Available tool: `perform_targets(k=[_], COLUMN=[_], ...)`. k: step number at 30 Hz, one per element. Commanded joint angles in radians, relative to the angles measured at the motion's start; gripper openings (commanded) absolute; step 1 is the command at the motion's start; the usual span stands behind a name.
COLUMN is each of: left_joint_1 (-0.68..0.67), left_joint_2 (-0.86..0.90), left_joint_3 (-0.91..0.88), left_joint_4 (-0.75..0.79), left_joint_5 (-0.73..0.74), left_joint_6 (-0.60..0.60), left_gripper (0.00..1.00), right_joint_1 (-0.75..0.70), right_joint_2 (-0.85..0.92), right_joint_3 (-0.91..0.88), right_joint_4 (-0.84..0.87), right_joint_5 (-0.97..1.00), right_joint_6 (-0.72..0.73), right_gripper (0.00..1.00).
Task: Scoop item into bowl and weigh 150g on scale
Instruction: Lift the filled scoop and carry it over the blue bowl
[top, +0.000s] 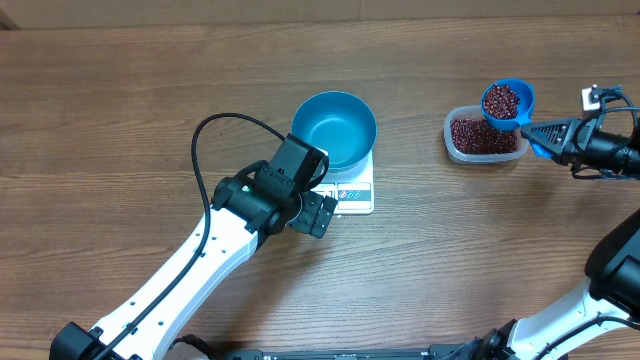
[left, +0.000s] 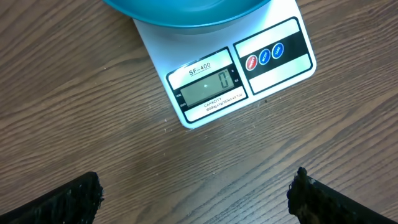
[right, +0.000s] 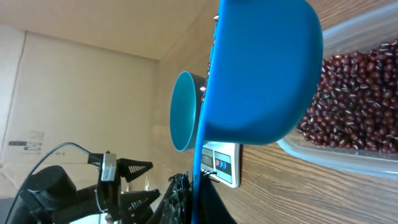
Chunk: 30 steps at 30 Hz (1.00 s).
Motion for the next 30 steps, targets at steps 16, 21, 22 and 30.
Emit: perform_targets(k=[16, 21, 22, 30], left_joint_1=[0.006, 0.006, 0.006, 0.006], left_joint_2=[-0.013, -0.013, -0.013, -0.013], left_joint_3=[-0.001, -0.001, -0.001, -0.001], left_joint_4=[0.001, 0.001, 0.001, 0.001], left_joint_5=[0.01, 0.009, 0.009, 0.009], left_joint_6=[0.019, 0.019, 0.019, 0.019], left_gripper=[1.0, 0.99, 0.99, 1.0], right_joint_1=[0.224, 0.34, 0.367, 0.542], right_joint_2=[-0.02, -0.02, -0.02, -0.02], right_joint_3=[0.119, 0.179, 0.187, 0.192], right_joint_4=[-0.014, -0.01, -0.004, 0.122], right_joint_5=[-0.159, -0.157, -0.149, 0.044], right_joint_6=[-0.015, -0.012, -0.012, 0.094], right_gripper=[0.04, 0.04, 0.04, 0.04])
